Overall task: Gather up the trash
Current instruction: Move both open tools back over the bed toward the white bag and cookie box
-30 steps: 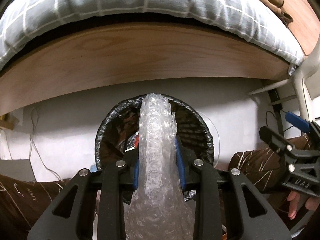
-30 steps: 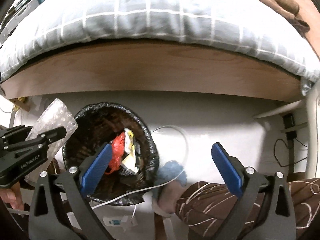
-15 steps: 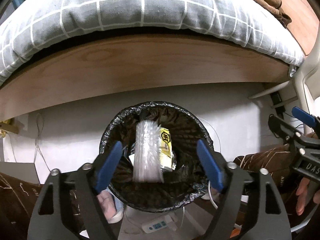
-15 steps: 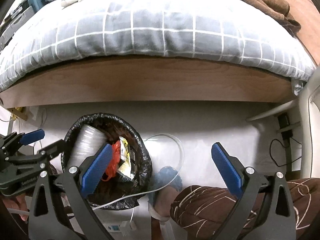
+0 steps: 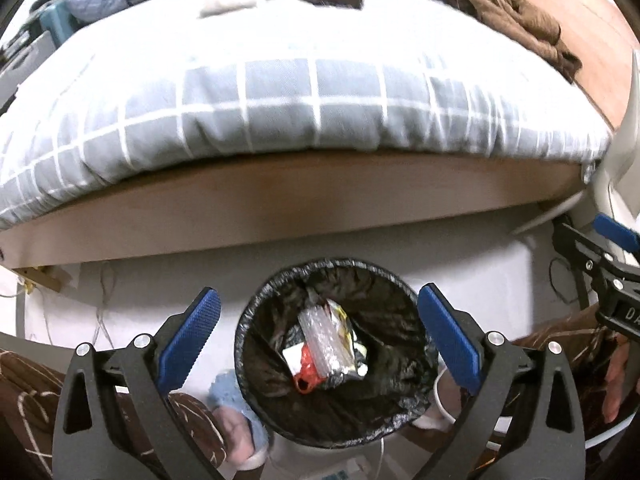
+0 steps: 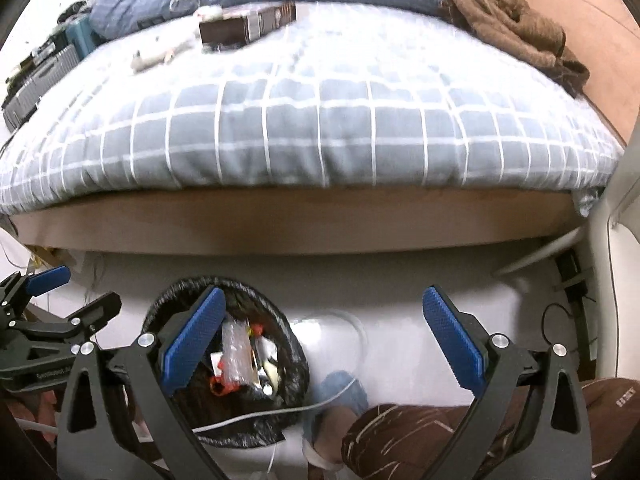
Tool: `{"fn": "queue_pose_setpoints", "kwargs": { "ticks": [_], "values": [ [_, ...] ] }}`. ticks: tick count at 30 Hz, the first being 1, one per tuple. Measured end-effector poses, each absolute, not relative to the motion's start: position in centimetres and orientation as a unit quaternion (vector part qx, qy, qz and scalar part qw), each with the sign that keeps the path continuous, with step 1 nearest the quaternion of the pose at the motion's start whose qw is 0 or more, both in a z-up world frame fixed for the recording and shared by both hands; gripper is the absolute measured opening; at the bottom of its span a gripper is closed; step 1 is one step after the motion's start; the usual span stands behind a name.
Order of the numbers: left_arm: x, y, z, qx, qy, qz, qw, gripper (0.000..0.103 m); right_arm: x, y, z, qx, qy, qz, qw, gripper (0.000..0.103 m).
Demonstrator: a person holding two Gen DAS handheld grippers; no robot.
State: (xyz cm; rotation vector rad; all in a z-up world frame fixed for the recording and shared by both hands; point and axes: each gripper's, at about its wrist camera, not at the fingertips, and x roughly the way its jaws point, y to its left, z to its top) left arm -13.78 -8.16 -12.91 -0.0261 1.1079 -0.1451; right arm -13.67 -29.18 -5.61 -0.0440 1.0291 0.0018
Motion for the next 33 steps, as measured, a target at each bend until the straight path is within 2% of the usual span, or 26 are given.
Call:
{"fn": "queue_pose_setpoints", "kwargs": {
  "ticks": [19, 33],
  "values": [
    [-6.2, -5.2, -5.0, -0.029, 0.431, -0.025, 0.902, 0.097, -5.7, -25.6, 1.2, -0.022, 0.399, 0.038, 0.916, 0.095],
    [2.7, -1.0, -4.0, -0.039, 0.413, 0.012, 0.910, 0.097, 2.0, -20.7, 1.2, -0.024, 0.395, 0.061, 0.916, 0.095]
  ]
}}
